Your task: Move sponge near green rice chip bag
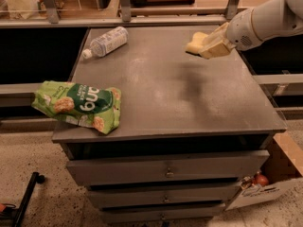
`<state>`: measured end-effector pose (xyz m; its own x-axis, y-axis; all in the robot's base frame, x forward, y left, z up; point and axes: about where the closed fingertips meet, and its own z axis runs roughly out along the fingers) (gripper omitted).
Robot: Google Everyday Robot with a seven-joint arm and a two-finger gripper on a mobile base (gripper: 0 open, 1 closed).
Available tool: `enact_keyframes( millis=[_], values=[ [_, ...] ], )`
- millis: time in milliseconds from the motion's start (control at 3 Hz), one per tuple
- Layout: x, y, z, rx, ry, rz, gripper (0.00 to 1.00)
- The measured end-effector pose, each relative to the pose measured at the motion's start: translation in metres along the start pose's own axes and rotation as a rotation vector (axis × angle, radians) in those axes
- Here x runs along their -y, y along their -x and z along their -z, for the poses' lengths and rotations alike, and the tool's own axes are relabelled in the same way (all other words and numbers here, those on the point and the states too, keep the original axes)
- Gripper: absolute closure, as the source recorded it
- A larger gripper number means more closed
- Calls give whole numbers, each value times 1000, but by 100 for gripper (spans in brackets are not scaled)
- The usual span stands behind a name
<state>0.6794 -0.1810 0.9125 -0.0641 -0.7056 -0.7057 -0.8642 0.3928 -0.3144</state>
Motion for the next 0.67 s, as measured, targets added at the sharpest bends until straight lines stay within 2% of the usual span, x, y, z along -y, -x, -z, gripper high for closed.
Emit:
enact_keyframes(
  millis=[333,667],
  values=[
    [-51,21,-2,43,144,108,100],
    [-102,45,-11,49,232,225,100]
  ],
)
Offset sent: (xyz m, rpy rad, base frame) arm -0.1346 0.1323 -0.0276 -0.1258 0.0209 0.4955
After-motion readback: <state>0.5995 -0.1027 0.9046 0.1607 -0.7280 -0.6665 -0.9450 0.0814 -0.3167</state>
